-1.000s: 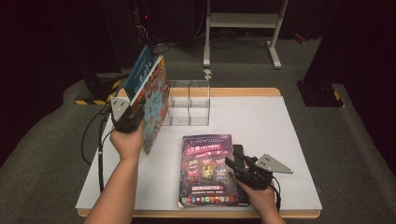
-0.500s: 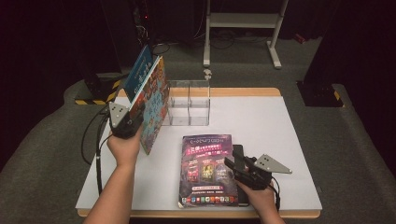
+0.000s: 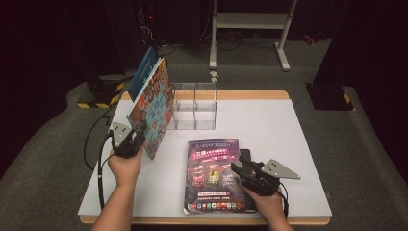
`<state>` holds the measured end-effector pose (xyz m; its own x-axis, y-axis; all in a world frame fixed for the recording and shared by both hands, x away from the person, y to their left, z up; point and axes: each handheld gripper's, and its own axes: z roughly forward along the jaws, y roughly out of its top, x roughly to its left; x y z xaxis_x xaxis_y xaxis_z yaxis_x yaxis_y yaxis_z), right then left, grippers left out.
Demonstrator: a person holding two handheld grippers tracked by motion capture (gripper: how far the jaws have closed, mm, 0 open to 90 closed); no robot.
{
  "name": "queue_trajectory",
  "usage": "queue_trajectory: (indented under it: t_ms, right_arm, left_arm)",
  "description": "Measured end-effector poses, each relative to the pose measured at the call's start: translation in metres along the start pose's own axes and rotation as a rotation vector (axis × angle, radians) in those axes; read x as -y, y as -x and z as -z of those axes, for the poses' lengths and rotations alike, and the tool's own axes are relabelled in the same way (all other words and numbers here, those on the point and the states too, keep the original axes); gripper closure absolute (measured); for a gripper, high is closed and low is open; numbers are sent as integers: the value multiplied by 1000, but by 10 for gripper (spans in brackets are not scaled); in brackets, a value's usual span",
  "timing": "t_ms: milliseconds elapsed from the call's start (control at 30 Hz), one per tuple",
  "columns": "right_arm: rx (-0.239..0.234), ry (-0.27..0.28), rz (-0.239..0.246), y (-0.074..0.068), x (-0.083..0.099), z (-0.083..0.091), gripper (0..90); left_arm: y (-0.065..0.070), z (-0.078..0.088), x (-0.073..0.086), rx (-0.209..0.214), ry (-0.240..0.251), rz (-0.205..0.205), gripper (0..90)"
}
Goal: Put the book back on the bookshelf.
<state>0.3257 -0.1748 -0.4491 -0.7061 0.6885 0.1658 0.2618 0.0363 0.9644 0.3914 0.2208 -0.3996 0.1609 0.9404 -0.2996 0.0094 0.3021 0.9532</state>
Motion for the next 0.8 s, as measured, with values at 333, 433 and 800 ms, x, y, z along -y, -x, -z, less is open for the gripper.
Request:
queue_trajectory:
  t_ms: [333,433,800]
  right_arm:
    - [4,2,0,1,0,1,531]
    - [2,6,0,1,-1,2,531]
    - [4,10,-1,2,-1,3,532]
  left_arm:
    - [11,-7,2,-29,27,10,804]
    - [13,-11,2,-41,30,8,804]
    - [13,-19,3,-72,40,20,804]
